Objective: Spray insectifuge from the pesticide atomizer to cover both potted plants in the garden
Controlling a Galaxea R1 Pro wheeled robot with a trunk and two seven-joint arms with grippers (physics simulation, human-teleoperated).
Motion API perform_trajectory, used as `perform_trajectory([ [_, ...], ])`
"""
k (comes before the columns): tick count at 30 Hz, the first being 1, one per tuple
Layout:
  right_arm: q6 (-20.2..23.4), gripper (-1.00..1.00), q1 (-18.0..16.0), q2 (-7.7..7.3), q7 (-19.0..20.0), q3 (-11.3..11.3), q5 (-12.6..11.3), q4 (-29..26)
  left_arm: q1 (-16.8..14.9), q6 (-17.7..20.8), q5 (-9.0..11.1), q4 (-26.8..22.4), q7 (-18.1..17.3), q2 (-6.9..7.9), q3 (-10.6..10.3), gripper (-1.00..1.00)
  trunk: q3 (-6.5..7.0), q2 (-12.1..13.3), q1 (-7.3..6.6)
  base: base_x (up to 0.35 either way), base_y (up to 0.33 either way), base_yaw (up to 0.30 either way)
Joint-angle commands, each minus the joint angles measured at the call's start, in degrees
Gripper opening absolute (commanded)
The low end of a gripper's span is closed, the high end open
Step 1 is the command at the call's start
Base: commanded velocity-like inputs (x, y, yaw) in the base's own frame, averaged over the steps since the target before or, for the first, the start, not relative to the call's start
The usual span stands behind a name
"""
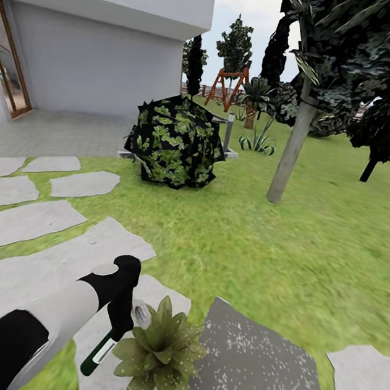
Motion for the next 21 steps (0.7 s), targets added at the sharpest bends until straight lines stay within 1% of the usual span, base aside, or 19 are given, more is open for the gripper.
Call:
perform_trajectory([
  [1, -0.2, 1.0, -0.1, 0.01, -0.3, -0.3, 0.6, 0.1, 0.0, 0.6, -0.4, -0.1, -0.5, 0.02, -0.1, -1.0, -0.05, 0.0, -0.01, -0.002, 0.025, -0.223],
  [7, -0.2, 1.0, -0.1, 0.01, -0.2, -0.3, 0.6, 0.1, 0.0, 0.6, -0.4, -0.1, -0.4, 0.02, -0.1, -1.0, -0.05, 0.0, -0.01, 0.0, 0.005, -0.283],
  [9, -0.2, 1.0, -0.1, 0.01, -0.2, -0.3, 0.6, 0.1, 0.0, 0.6, -0.4, -0.1, -0.4, 0.05, -0.1, -1.0, -0.05, 0.0, -0.01, -0.003, 0.0, -0.194],
  [14, -0.2, 1.0, -0.1, 0.01, -0.3, -0.3, 0.6, 0.1, 0.0, 0.6, -0.4, -0.1, -0.2, 0.06, -0.1, -1.0, -0.05, 0.0, -0.01, -0.092, 0.203, -0.027],
  [19, -0.2, 1.0, -0.1, 0.01, -0.3, -0.3, 0.6, 0.1, 0.0, 0.6, -0.4, -0.1, -0.2, 0.02, 0.0, -1.0, -0.05, 0.0, -0.01, 0.123, 0.283, -0.002],
  [21, -0.2, 1.0, -0.1, 0.01, -0.3, -0.3, 0.6, 0.1, 0.0, 0.6, -0.4, -0.2, -0.2, 0.02, 0.0, -1.0, -0.05, 0.0, -0.01, 0.139, 0.139, 0.0],
])
